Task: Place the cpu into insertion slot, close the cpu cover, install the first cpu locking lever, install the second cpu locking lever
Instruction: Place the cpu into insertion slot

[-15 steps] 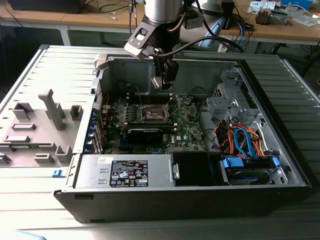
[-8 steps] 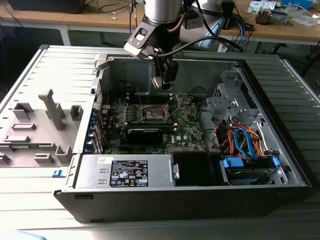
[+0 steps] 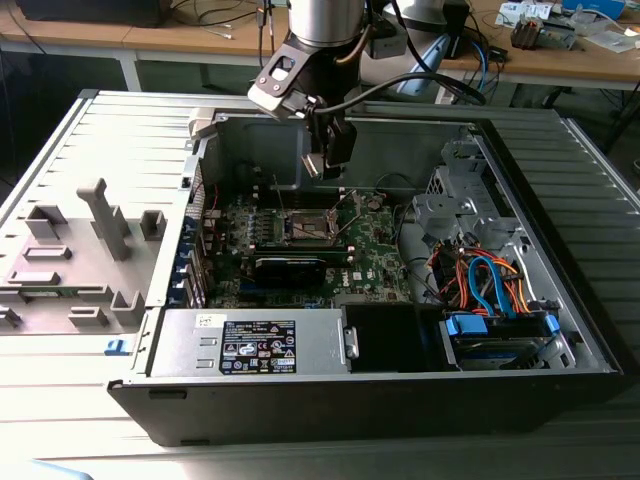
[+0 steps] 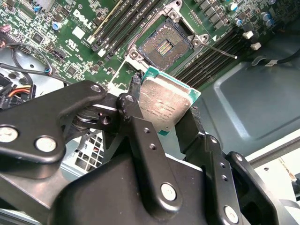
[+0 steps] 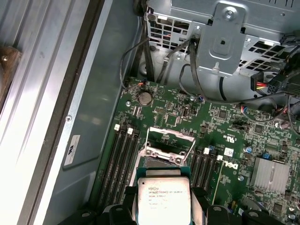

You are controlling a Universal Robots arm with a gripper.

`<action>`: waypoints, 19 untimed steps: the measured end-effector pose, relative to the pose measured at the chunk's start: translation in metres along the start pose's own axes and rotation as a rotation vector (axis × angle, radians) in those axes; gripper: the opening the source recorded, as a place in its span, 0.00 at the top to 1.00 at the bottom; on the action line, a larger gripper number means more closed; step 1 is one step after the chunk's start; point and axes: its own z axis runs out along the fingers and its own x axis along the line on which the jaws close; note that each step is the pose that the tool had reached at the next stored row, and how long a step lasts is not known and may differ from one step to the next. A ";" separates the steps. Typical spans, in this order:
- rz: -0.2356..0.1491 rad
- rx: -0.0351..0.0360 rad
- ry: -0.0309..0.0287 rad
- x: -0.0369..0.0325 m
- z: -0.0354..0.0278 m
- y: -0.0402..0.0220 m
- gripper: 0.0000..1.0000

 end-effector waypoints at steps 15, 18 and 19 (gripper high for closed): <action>0.019 -0.0004 -0.0015 0.0000 0.0002 0.0000 0.45; 0.023 -0.0005 -0.0017 0.0000 0.0002 0.0000 0.45; 0.024 -0.0005 -0.0018 0.0000 0.0002 0.0000 0.45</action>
